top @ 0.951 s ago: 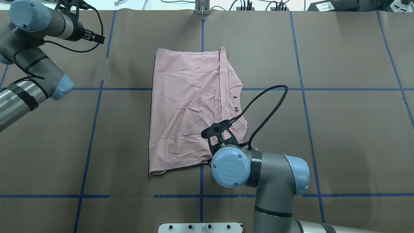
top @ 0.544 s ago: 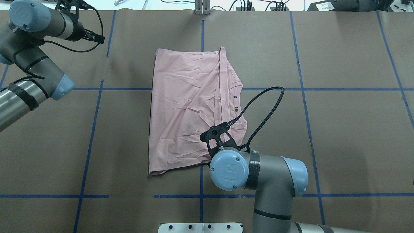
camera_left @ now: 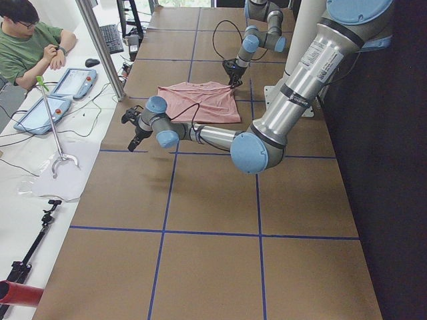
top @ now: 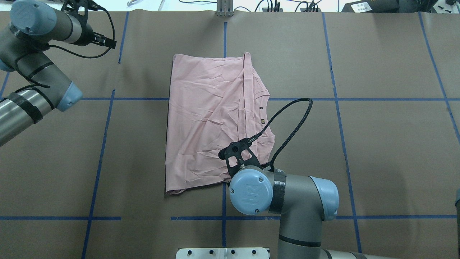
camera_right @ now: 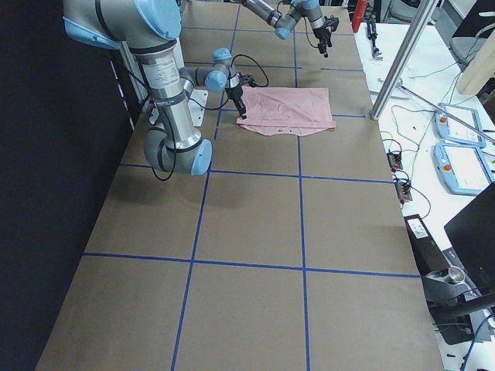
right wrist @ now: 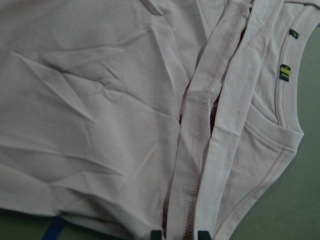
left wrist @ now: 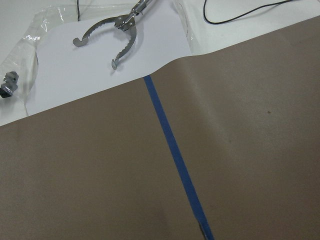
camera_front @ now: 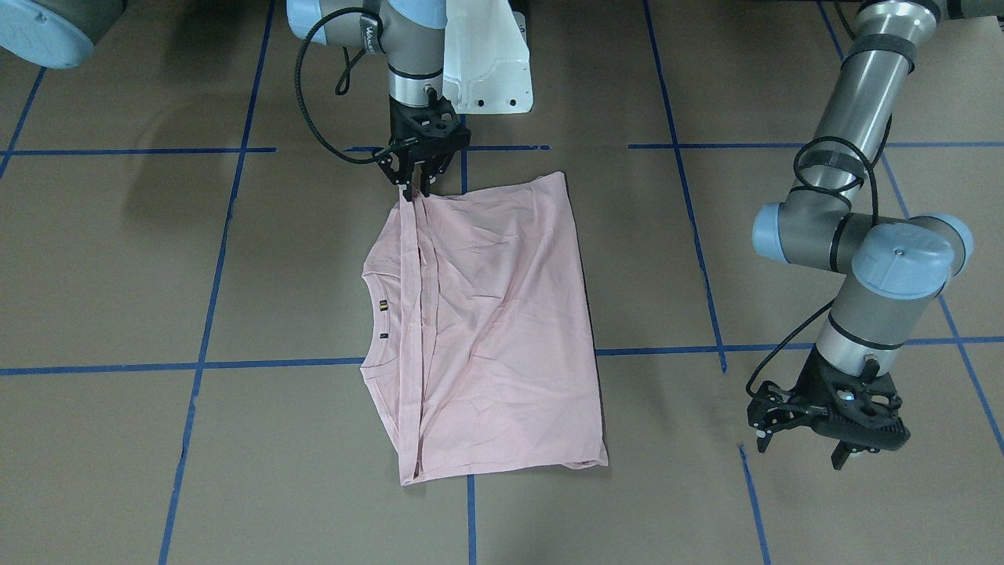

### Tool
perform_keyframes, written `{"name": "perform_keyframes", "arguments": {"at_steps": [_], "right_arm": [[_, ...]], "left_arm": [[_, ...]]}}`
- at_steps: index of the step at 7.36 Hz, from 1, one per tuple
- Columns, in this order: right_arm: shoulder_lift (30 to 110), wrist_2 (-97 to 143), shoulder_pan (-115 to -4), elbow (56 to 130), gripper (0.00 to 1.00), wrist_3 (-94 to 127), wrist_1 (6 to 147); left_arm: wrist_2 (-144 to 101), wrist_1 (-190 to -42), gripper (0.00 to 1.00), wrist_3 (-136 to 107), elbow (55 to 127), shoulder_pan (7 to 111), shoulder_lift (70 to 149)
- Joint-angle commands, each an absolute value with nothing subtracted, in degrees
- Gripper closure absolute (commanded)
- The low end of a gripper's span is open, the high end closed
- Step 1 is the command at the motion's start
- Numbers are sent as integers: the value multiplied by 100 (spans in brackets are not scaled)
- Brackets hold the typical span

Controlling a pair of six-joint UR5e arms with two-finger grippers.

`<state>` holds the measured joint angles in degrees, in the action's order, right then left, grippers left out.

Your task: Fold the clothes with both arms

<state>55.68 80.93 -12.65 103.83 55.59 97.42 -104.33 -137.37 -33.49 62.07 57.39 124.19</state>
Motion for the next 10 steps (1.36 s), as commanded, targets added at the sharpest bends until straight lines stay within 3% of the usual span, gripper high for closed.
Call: {"name": "perform_keyframes", "arguments": {"at_steps": [1, 5, 6, 8, 10], "right_arm": [[5546, 8051, -1222, 10336, 70, 5563, 9747], [5546, 8033, -1178, 10283, 77, 5572, 9747], [5546, 8033, -1178, 10283, 80, 5572, 9747], [5572, 7920, -1178, 10283, 100, 5564, 9808], [5607, 7901, -1230, 10292, 100, 5563, 9826]], "left_arm": [[-10433, -13737, 0, -3349, 6214, 5739, 12419], [-10433, -13737, 0, -3357, 6214, 5739, 12419], [-10433, -13737, 0, -3357, 6214, 5739, 12419], [-10441, -13737, 0, -3357, 6214, 5739, 12419], [-10477, -13746, 0, -3357, 6214, 5739, 12419]]}}
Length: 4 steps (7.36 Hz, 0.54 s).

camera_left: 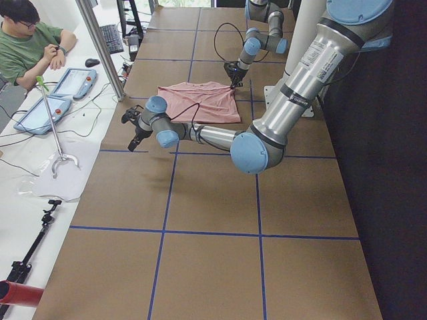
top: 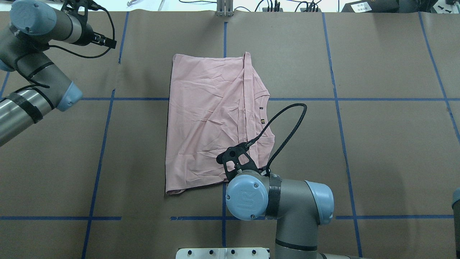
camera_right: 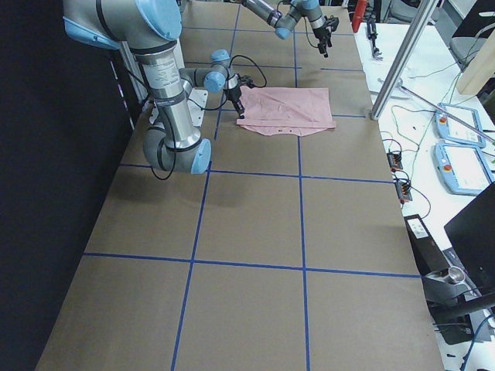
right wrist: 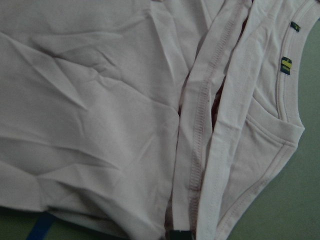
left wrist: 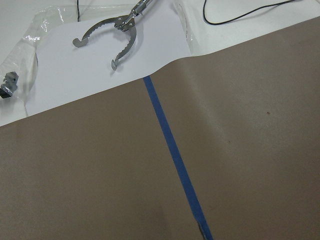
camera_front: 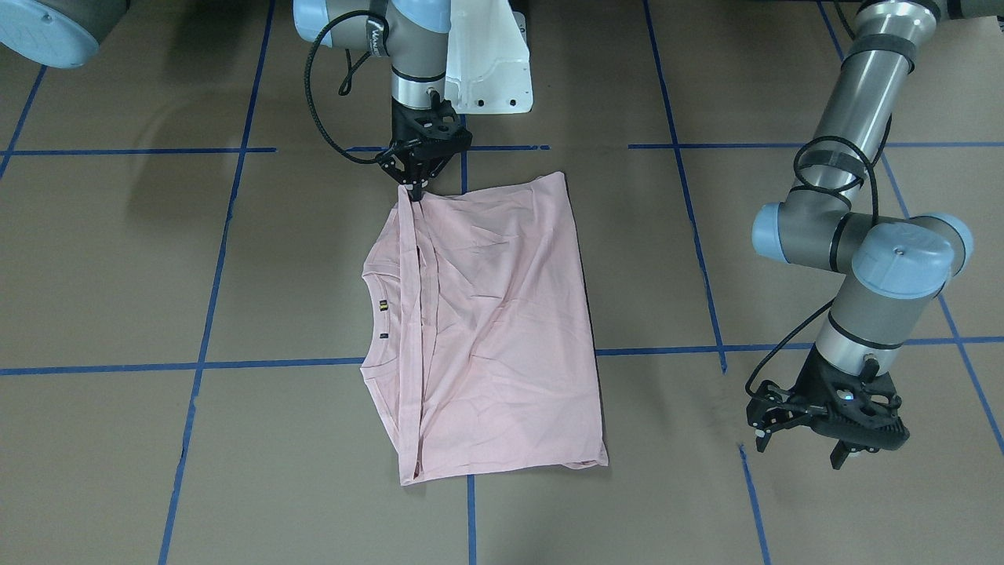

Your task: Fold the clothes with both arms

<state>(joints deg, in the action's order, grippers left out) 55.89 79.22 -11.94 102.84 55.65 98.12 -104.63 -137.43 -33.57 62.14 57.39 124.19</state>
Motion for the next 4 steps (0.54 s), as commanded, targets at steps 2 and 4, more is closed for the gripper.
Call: {"name": "perform_keyframes", "arguments": {"at_steps": [2, 4], "right_arm": [[5860, 7901, -1301, 10484, 100, 5572, 9888], [6195, 7901, -1222, 10749, 100, 5746, 9888]], "left_arm": [[-10477, -13737, 0, -3463, 6249, 5722, 12419], [-10477, -13737, 0, -3472, 6240, 5713, 12419]]}}
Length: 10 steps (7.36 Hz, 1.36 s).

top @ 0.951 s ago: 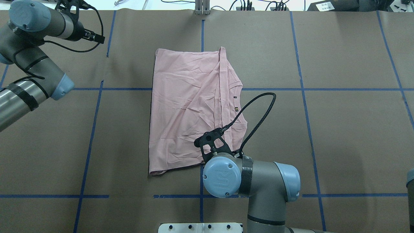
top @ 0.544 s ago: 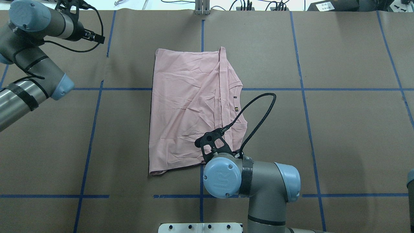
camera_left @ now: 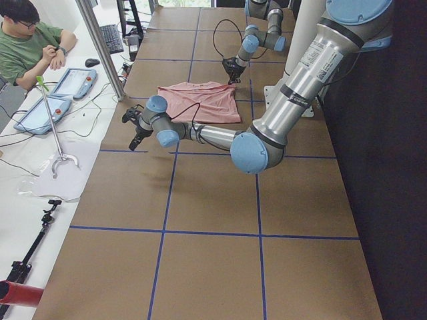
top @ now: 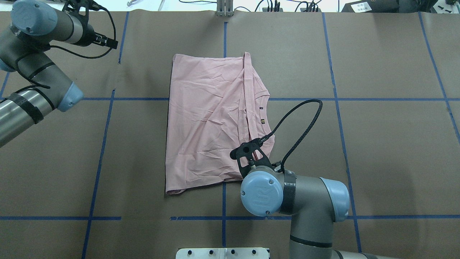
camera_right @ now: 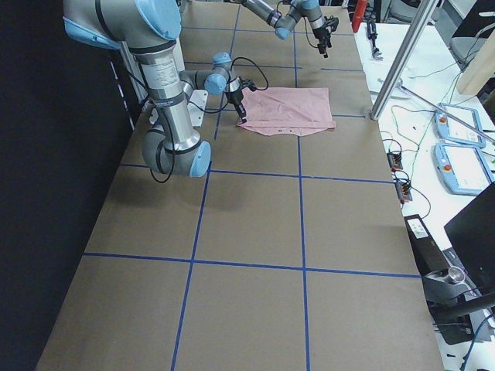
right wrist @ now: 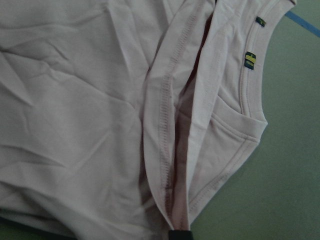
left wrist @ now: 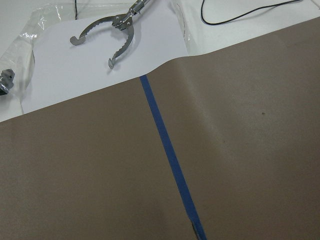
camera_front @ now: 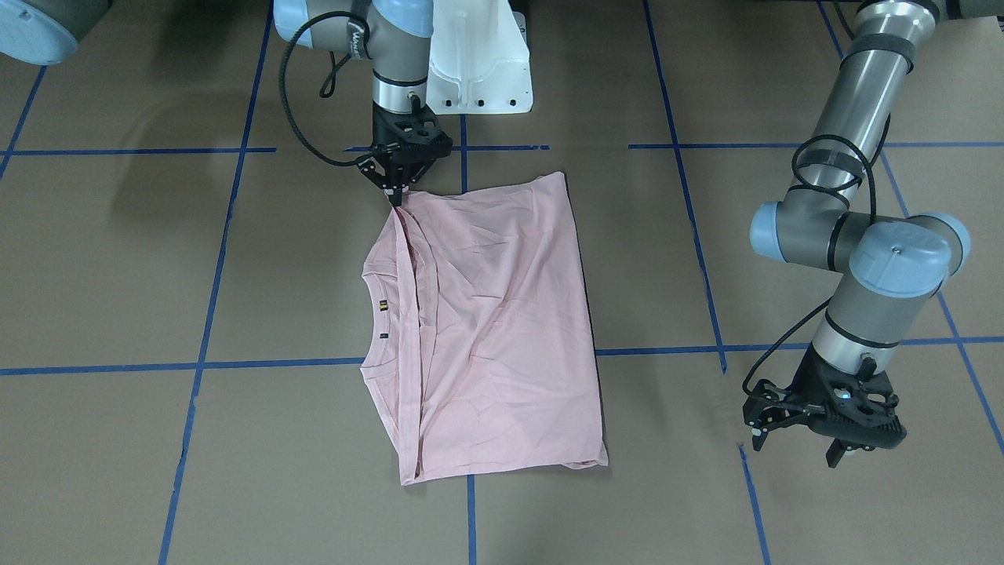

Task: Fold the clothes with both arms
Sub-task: 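Lower both grippers to the shirt edge nearest the robot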

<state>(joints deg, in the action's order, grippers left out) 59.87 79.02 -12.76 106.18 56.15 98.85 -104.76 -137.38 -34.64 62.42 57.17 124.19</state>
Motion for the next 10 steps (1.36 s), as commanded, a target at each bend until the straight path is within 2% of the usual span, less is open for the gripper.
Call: {"name": "perform_keyframes", "arguments": {"at_steps": [1, 4, 5, 6, 8, 10], "right_arm": [[6283, 7901, -1126, 10758, 100, 6122, 9879], [6346, 7901, -1090, 10837, 100, 6371, 9888], [6363, 7910, -1046, 10828, 40, 6407, 9879], [6285, 7919, -1046, 10880, 0, 6416, 9862], [6415, 8189, -1369, 11440, 0, 6416, 9539], [6940, 8709, -1687, 11479, 0, 6625, 7928]], "left_arm": [[-10477, -13737, 0, -3463, 6249, 5713, 12419], [-10477, -13737, 0, -3472, 6249, 5713, 12419], [-10477, -13737, 0, -3472, 6249, 5713, 12419], [-10511, -13737, 0, -3472, 6258, 5713, 12419], [-10992, -13659, 0, -3811, 6589, 5704, 12323], [-11355, -13667, 0, -4828, 7693, 5504, 11737]]}}
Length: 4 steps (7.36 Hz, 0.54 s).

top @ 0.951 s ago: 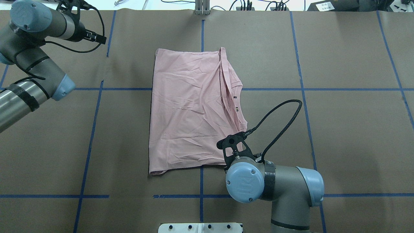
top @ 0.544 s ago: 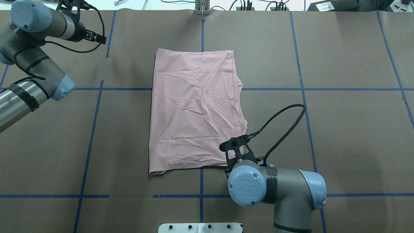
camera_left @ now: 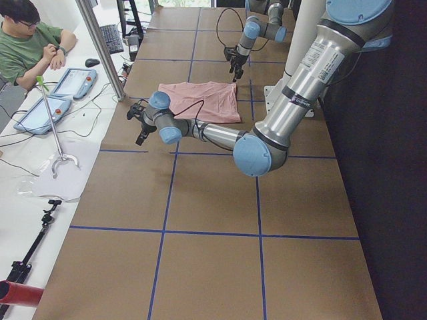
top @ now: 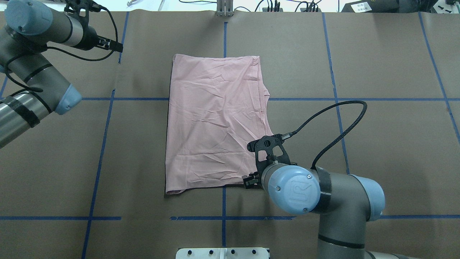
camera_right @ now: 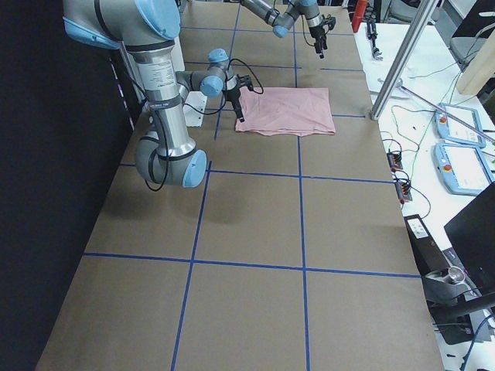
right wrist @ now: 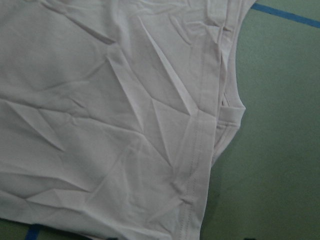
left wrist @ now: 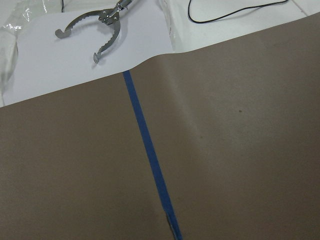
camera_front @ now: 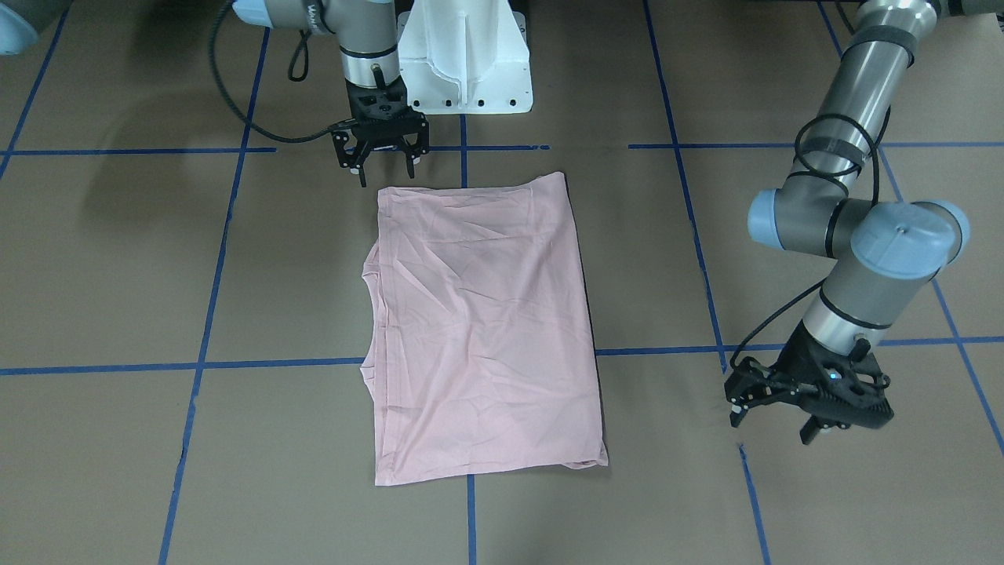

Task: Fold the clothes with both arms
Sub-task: 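Lower both grippers to the shirt edge nearest the robot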

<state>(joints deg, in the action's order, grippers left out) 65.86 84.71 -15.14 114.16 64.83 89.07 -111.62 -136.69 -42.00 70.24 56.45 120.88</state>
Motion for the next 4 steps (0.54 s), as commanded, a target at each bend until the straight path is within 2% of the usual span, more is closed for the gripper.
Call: {"name": "perform_keyframes", "arguments": {"at_steps": [1, 3, 4], "right_arm": [[7370, 8701, -1722, 11479, 0, 6897, 7084], [7462, 8701, -1793, 11479, 0, 7688, 6662], [7436, 8701, -1880, 11479, 0, 7786, 6662]], "left_arm": [[-11329, -13658, 0, -5434, 8491, 5058, 11298], [-10754, -13658, 0, -6971, 10239, 3944, 10105], [-10149, -13493, 0, -7701, 10857, 3207, 9638]]}}
